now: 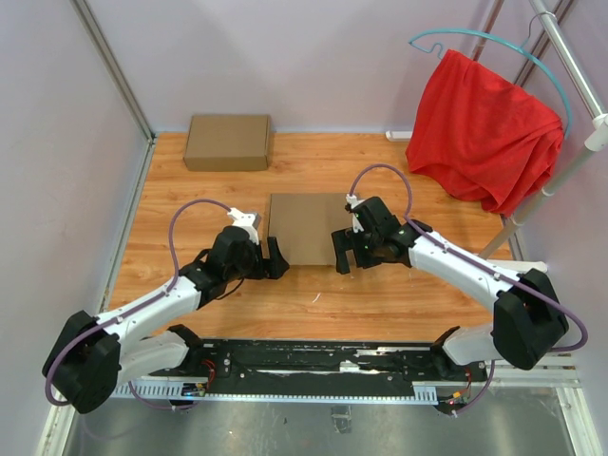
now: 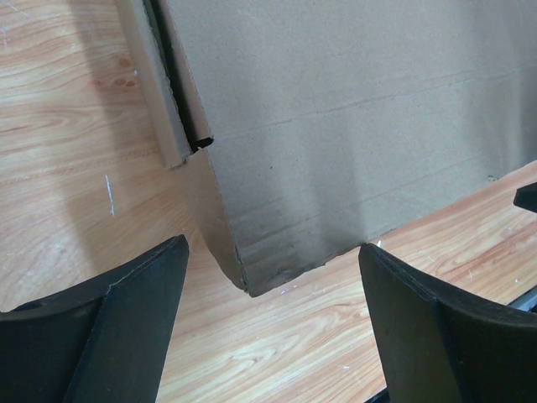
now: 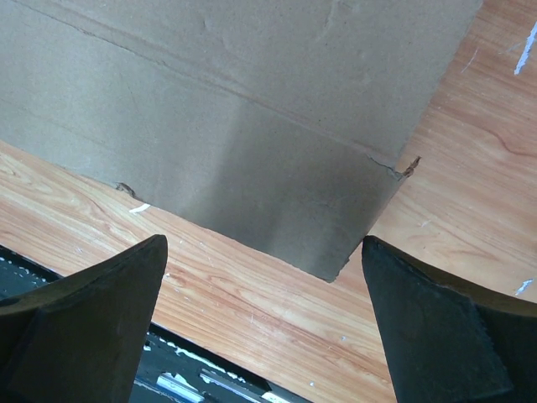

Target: Fold the paper box

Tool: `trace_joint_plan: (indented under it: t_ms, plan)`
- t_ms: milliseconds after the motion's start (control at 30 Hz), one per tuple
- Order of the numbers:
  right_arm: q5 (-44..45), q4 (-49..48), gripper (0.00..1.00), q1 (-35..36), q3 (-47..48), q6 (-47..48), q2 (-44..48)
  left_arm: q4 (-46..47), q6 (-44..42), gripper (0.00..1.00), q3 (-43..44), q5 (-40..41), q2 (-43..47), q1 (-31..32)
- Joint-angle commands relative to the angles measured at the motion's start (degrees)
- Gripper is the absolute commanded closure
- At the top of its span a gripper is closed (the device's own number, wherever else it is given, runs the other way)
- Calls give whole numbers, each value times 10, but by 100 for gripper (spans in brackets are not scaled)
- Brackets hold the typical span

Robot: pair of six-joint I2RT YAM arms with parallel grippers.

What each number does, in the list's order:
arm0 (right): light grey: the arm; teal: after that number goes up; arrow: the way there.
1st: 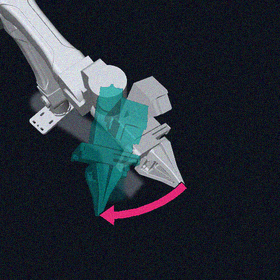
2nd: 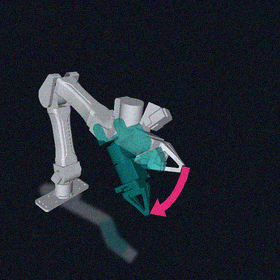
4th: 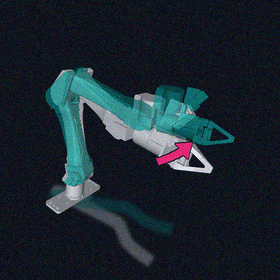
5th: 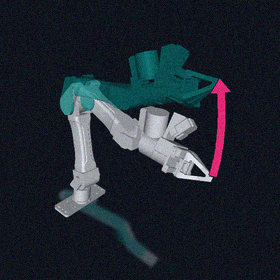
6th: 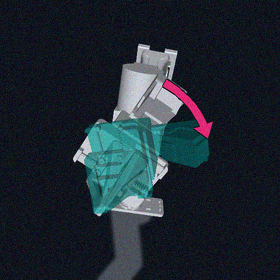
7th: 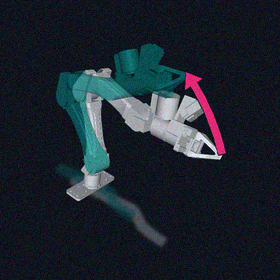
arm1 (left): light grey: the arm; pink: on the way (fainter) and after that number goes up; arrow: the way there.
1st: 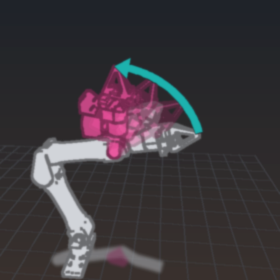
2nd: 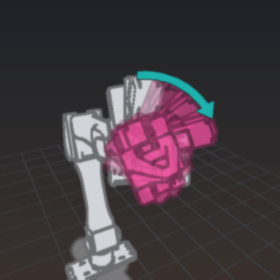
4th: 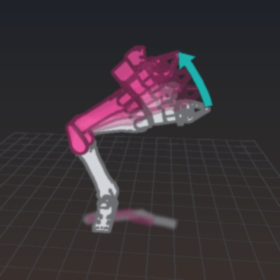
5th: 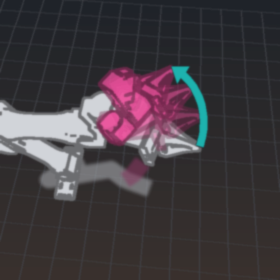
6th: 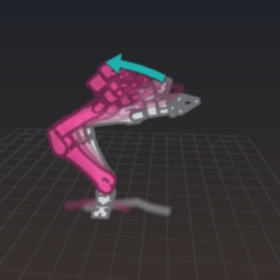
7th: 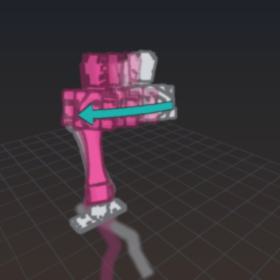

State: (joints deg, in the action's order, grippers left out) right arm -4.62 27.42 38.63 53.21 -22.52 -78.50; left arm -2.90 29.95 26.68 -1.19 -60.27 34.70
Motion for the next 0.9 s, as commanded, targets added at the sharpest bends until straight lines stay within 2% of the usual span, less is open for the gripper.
trace_joint_plan:
  t_ms: [0, 500, 733, 867]
  plan:
    - [4, 23, 0, 7, 22, -5, -1, -2, -5, 12, 16, 14, 6, 4]
    - [28, 27, 2, 6, 45, -17, -38, -20, -2, 11, 41, 52, 21, 3]
    - [44, 37, 5, -1, 55, -27, -70, -3, -4, 11, 48, 87, -34, 3]
    - [38, 38, 7, -1, 54, -26, -69, 9, -6, 11, 59, 78, -71, 3]
